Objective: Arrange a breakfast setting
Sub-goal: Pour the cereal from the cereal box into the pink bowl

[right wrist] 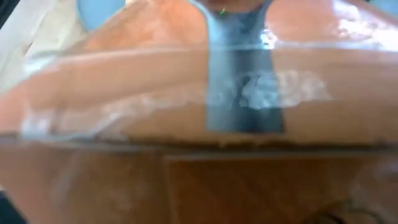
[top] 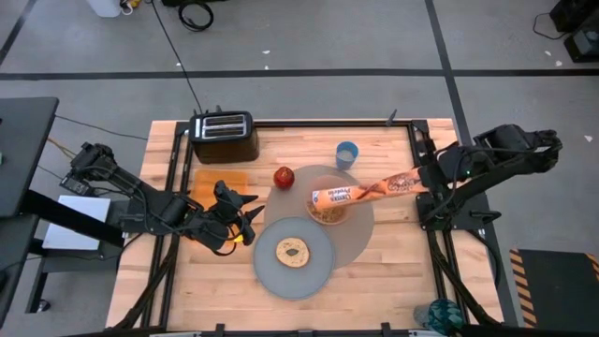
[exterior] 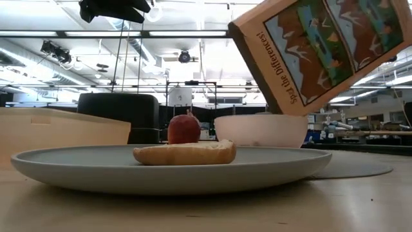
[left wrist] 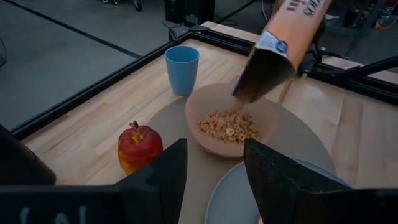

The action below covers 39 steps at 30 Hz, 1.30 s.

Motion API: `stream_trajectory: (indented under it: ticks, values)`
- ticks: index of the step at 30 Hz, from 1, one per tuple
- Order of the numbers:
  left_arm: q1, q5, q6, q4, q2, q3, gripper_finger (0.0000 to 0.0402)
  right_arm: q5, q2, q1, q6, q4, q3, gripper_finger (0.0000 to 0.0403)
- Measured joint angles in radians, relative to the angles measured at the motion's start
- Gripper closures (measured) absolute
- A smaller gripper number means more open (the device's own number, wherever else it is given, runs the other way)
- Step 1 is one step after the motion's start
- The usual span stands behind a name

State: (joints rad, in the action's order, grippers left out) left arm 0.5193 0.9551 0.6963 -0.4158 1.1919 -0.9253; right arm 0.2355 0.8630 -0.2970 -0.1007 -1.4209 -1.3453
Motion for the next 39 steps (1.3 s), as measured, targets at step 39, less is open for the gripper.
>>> stream_trajectory:
  ticks: [39]
  values:
    - [0.0, -0.065, -0.144, 0.181, 0.0, 0.0, 0.0235, -0.037, -0.338, 0.006, 0.091, 0.146, 0.15, 0.0212]
